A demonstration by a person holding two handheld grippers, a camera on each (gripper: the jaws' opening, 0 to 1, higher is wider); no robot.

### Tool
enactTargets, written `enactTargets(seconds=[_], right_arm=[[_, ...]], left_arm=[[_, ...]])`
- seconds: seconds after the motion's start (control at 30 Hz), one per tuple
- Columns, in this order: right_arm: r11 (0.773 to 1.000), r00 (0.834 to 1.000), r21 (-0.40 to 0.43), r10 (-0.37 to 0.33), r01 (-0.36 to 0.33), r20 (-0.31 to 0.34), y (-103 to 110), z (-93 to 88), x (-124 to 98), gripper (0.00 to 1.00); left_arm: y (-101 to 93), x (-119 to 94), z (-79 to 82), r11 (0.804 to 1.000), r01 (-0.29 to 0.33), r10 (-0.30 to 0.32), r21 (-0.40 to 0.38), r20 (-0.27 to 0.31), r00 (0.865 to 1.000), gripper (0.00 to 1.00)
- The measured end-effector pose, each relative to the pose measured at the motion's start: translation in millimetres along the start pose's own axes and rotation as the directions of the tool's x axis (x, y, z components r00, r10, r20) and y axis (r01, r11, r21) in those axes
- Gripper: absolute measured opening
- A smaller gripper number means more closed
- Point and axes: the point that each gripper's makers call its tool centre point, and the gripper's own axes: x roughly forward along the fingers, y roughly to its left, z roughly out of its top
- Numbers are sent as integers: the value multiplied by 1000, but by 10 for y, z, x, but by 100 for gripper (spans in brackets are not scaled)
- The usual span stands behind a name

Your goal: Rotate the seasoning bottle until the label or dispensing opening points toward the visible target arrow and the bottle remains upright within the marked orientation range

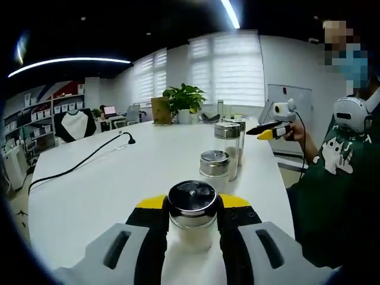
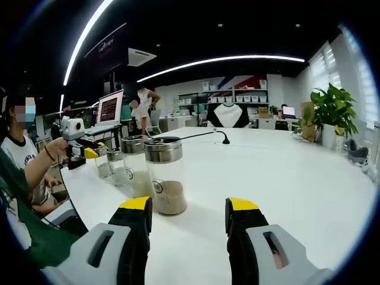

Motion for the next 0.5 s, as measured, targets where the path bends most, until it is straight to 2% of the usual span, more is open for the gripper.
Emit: enactTargets(seconds=[0.2,0.27,0.3,0.33,0.4,0.47,0.5], right_arm=[[1000,1000,12,3,-3,-11,-32,-32,25,49],[1000,1000,6,5,-4,-17,-36,-39,33,49],[1000,1000,4,4,-3,-18,-35,-37,33,49],[1000,1000,2,2,-2,-15,-35,-27,28,49],[1000,1000,2,0,0,-12,-36,-18,24,49],[1000,1000,1,-2,2,-13,-39,-21,27,49],[1000,1000,0,-1,1,-14,-38,-24,28,49]], left_arm=[[-19,-2,8,1000,9,-9,23,6,1000,33],[-30,2,8,1000,15,-15,-3,13,1000,33],[-35,-4,5,1000,13,-13,6,9,1000,34],[-20,-18,24,999,-6,6,51,6,1000,35],[-62,-25,117,999,-11,8,54,43,999,44],[-67,-25,123,998,-17,15,53,37,999,54],[-11,-43,94,997,-62,61,48,18,998,57]])
